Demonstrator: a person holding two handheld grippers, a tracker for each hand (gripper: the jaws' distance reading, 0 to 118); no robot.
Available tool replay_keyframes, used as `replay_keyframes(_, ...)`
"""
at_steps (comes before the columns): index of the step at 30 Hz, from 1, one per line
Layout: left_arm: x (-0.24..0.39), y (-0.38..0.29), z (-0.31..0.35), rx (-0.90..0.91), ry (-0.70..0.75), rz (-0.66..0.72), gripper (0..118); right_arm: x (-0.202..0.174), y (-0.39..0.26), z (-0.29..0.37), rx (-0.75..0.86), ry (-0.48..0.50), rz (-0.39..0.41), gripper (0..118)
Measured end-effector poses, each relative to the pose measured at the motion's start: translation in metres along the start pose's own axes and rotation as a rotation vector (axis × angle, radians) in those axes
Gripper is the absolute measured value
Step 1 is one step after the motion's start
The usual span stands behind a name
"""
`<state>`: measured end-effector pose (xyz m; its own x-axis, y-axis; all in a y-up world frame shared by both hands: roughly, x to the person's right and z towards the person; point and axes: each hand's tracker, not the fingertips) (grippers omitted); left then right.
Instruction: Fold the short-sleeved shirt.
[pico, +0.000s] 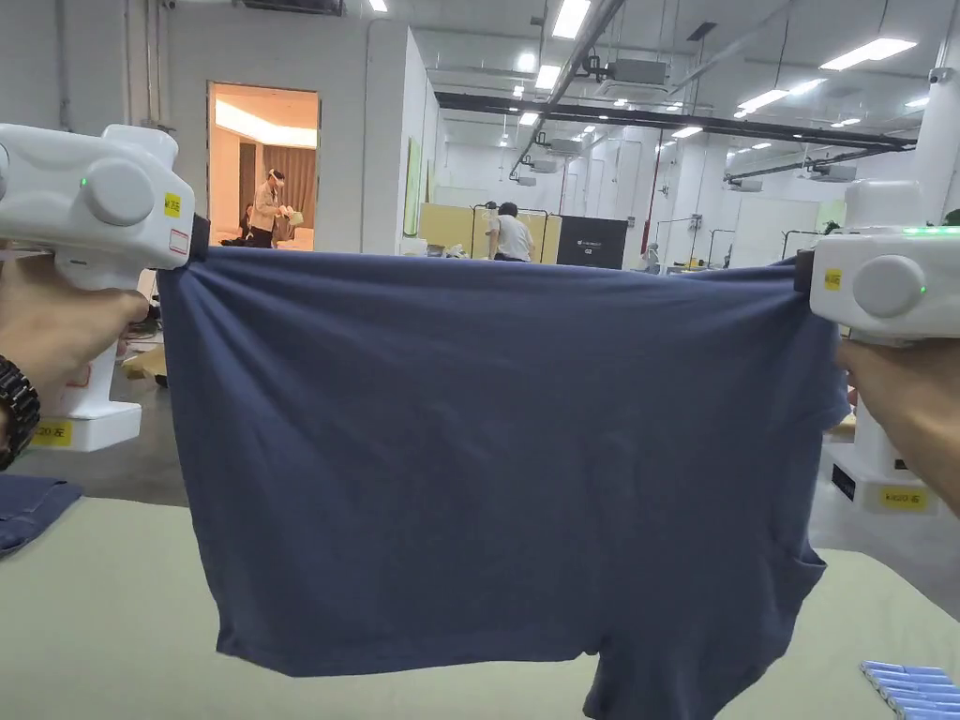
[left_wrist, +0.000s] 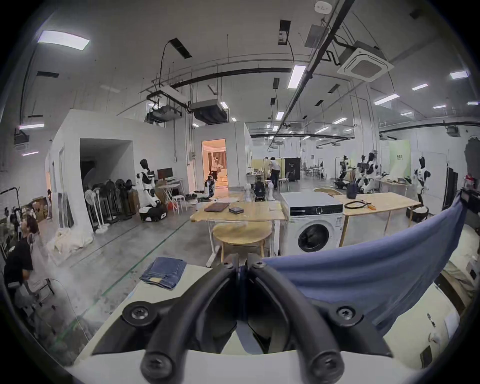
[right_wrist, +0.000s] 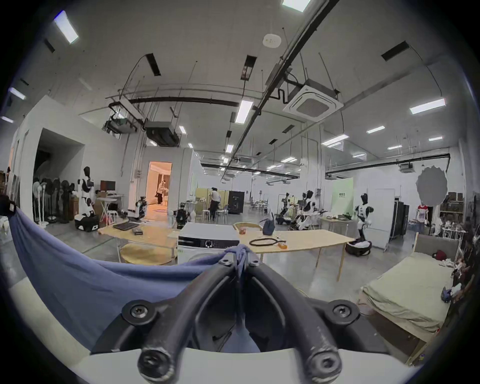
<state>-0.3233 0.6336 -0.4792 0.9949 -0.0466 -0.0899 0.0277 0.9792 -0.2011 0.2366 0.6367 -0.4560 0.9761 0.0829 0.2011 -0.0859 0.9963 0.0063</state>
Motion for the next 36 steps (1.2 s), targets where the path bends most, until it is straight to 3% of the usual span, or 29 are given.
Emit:
replay_keyframes(9, -0.002, -0.100, -0.002, -0.083, -0.020, -0.010, 0, 0.001, -0.095, 0.020, -0.101, 0.037, 0.025, 2)
replay_keyframes(15, -0.005, -0.177, 0.029, -0.140, -0.043, -0.013, 0, 0.005, -0.153, 0.069, -0.163, 0.047, 0.041, 2)
replay_keyframes(26, -0.014, -0.279, 0.154, -0.153, -0.093, 0.020, 0, 0.024, -0.239, 0.199, -0.252, 0.070, 0.059, 2)
replay_keyframes(36, -0.026, -0.409, 0.235, -0.333, -0.103, 0.010, 0, 0.020, -0.332, 0.309, -0.453, 0.124, 0.117, 2)
